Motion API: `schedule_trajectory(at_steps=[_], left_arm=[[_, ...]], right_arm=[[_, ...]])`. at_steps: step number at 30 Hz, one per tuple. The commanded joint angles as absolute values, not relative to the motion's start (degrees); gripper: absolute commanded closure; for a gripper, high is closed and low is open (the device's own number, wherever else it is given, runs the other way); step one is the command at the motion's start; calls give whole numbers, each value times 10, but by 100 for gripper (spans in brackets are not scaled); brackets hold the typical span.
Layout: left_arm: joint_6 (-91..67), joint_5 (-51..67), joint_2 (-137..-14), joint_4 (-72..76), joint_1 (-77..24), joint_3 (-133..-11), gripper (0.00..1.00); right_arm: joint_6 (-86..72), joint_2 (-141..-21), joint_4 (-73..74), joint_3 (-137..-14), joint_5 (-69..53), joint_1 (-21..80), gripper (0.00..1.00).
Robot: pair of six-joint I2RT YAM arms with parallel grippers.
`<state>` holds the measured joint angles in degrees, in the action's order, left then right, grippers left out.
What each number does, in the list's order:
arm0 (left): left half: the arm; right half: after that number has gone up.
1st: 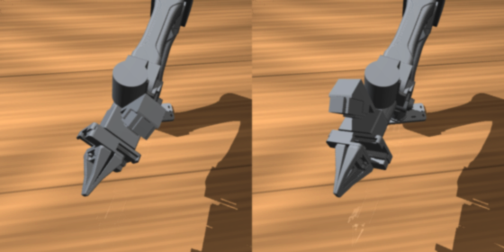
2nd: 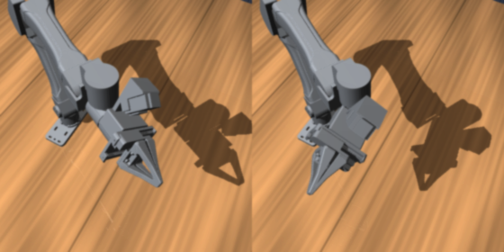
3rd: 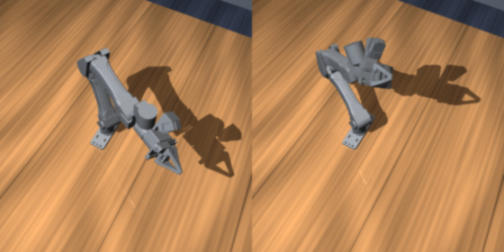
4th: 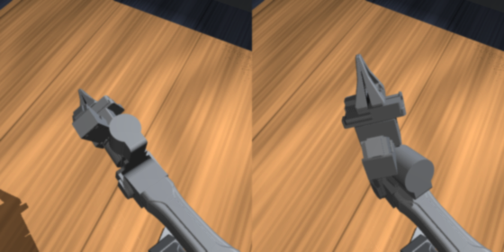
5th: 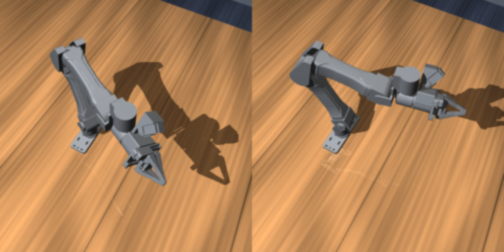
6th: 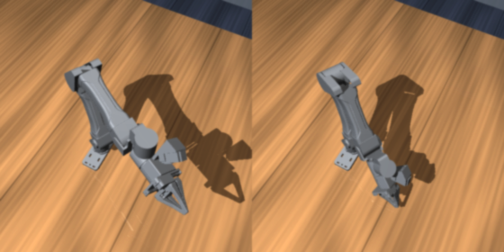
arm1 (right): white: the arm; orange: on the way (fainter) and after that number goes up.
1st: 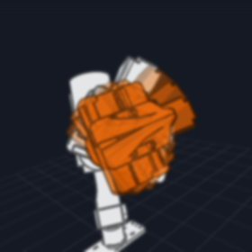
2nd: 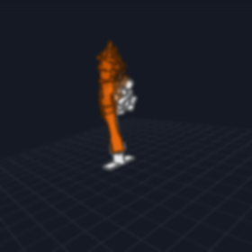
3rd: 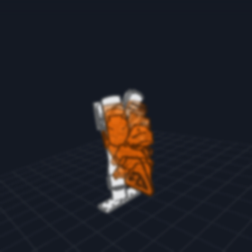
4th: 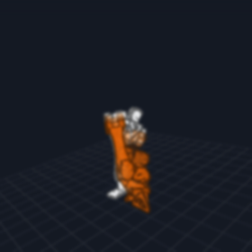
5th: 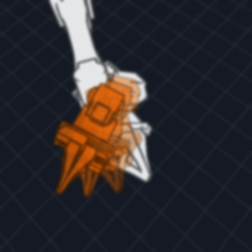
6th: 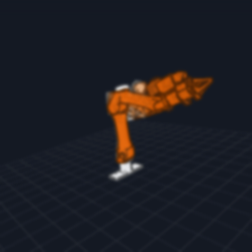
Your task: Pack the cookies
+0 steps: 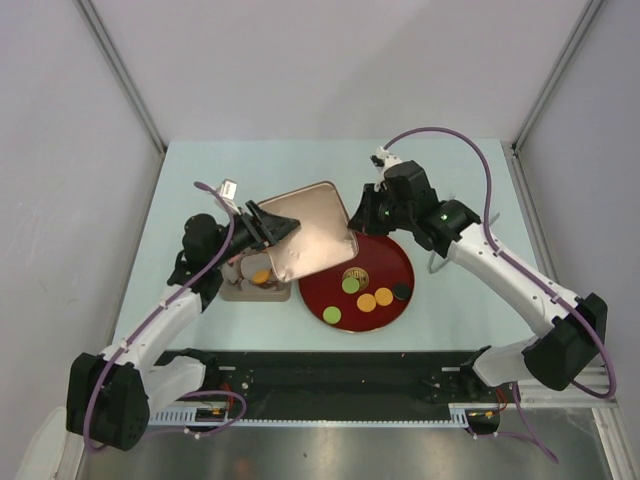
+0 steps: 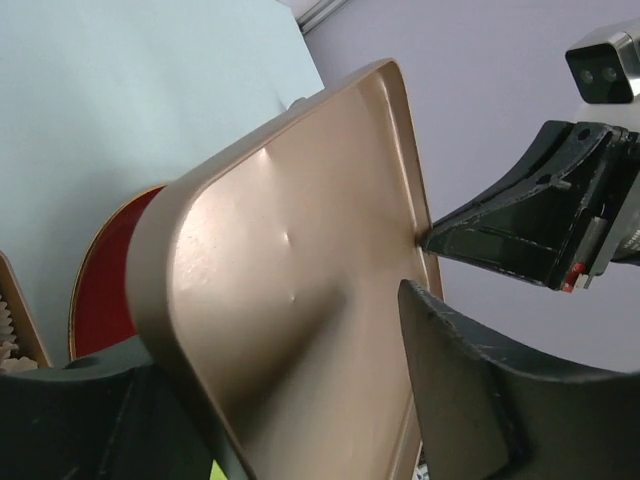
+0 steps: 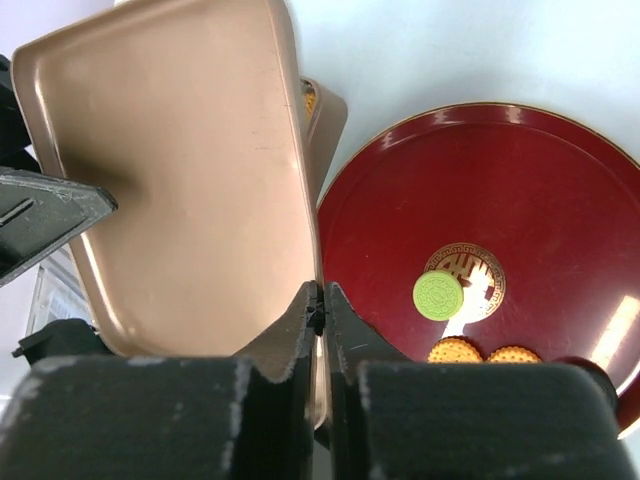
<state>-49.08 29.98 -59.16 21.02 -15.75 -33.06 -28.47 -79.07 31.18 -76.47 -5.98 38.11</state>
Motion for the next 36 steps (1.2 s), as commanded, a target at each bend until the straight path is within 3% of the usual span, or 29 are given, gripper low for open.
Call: schedule_trajectory(at_steps=[1, 6, 11, 12, 14, 21, 29, 30, 33, 36], left_arm=[[-477, 295, -567, 221, -160, -332, 35], [-475, 294, -562, 218, -160, -334, 48], [-476, 294, -561, 219, -159, -334, 75], [-475, 296, -561, 220, -160, -336, 87], [-475, 297, -562, 214, -160, -337, 100], [-470, 301, -572, 210, -160, -352, 100], [-465, 289, -572, 184, -159, -348, 56], [-463, 287, -569, 180, -160, -348, 45], [-459, 275, -556, 160, -160, -350, 24], [-447, 262, -540, 129, -160, -351, 15]], right_arm=[[-293, -768, 294, -768, -72, 365, 89], [-290, -761, 301, -769, -76, 352, 86], [-290, -759, 305, -769, -76, 351, 86], [-289, -759, 307, -769, -76, 351, 86], [-291, -757, 307, -768, -73, 350, 85], [-287, -751, 309, -768, -69, 347, 84], [-259, -786, 344, -766, -33, 351, 76], [-256, -792, 346, -762, -31, 350, 75], [-240, -820, 347, -742, -21, 350, 72], [-230, -855, 336, -726, -26, 352, 68]])
